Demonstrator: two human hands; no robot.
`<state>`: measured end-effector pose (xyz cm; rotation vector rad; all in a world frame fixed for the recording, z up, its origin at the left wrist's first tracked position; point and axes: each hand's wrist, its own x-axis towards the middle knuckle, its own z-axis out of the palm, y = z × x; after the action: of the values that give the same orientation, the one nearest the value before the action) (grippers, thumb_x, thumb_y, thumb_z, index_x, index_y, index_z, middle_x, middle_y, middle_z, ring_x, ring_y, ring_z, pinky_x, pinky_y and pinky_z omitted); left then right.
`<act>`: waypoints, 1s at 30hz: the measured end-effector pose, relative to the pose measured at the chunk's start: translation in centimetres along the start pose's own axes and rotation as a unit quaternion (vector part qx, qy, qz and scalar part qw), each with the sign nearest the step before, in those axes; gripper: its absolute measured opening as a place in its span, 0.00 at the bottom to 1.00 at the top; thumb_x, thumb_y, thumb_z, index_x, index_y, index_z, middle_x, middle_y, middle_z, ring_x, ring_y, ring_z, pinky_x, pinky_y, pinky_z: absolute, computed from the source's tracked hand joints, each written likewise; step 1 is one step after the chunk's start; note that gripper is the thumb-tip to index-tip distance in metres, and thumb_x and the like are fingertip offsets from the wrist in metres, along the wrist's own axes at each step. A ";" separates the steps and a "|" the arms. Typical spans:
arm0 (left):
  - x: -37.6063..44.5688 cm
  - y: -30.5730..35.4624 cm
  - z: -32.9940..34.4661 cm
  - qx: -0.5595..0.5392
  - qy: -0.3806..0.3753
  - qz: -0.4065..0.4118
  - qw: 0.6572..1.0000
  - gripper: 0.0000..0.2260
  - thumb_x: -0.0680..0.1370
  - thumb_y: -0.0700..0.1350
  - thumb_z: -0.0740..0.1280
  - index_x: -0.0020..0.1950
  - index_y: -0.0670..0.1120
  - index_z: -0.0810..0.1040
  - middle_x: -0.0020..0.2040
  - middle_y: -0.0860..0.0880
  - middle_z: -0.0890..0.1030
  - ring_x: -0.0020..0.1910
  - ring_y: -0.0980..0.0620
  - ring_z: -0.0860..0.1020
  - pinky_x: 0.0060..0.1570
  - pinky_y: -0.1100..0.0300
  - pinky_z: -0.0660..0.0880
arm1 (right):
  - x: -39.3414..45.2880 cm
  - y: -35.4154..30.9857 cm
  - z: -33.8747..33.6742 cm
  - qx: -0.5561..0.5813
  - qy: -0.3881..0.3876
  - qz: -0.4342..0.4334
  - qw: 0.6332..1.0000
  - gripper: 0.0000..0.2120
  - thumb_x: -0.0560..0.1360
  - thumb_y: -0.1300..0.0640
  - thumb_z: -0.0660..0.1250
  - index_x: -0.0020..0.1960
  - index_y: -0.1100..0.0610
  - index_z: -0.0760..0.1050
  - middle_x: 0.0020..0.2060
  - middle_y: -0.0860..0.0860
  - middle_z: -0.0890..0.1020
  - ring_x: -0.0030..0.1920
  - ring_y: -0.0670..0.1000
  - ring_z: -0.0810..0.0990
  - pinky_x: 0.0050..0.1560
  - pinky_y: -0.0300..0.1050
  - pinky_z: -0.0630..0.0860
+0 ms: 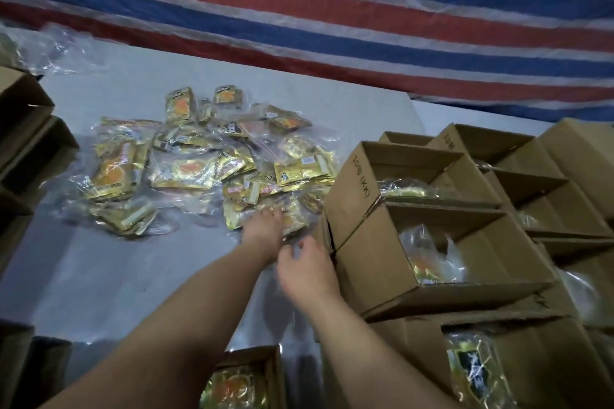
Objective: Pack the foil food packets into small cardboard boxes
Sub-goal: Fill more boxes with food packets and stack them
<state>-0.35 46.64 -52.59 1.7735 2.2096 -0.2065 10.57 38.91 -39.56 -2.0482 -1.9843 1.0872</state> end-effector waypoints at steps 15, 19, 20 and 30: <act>-14.2 -5.9 -10.0 -0.428 0.069 -0.050 0.900 0.12 0.82 0.41 0.55 0.61 0.44 0.74 0.53 0.41 0.82 0.52 0.43 0.79 0.52 0.54 0.75 | -3.4 -3.6 -0.3 0.316 -0.030 0.132 0.939 0.32 0.78 0.39 0.64 0.75 0.56 0.65 0.71 0.56 0.72 0.68 0.59 0.72 0.65 0.52 0.71; -18.2 -6.4 -16.4 -0.483 0.155 -0.017 0.862 0.11 0.81 0.43 0.55 0.55 0.52 0.76 0.44 0.55 0.80 0.39 0.65 0.76 0.43 0.71 0.72 | -6.1 -5.2 -1.2 0.433 -0.155 0.119 0.880 0.42 0.68 0.29 0.67 0.75 0.47 0.63 0.64 0.52 0.77 0.61 0.57 0.79 0.52 0.55 0.78; -19.2 -6.2 -18.0 -0.512 0.161 -0.004 0.844 0.09 0.81 0.45 0.56 0.50 0.54 0.75 0.41 0.56 0.78 0.38 0.65 0.76 0.44 0.70 0.74 | -6.8 -5.6 -1.6 0.474 -0.173 0.094 0.858 0.40 0.64 0.29 0.68 0.71 0.47 0.68 0.56 0.52 0.82 0.51 0.55 0.83 0.45 0.52 0.79; -26.3 -4.6 -25.1 -0.480 0.210 0.090 0.847 0.21 0.80 0.57 0.56 0.40 0.42 0.75 0.32 0.44 0.80 0.33 0.47 0.81 0.36 0.51 0.77 | -11.5 -8.4 -7.9 0.632 -0.206 -0.104 0.740 0.27 0.71 0.38 0.70 0.63 0.55 0.81 0.61 0.60 0.81 0.61 0.58 0.81 0.53 0.54 0.80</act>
<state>-3.27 28.60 -20.80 1.4449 1.7846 1.2162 8.85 33.03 -24.46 -0.8418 -0.8627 2.0812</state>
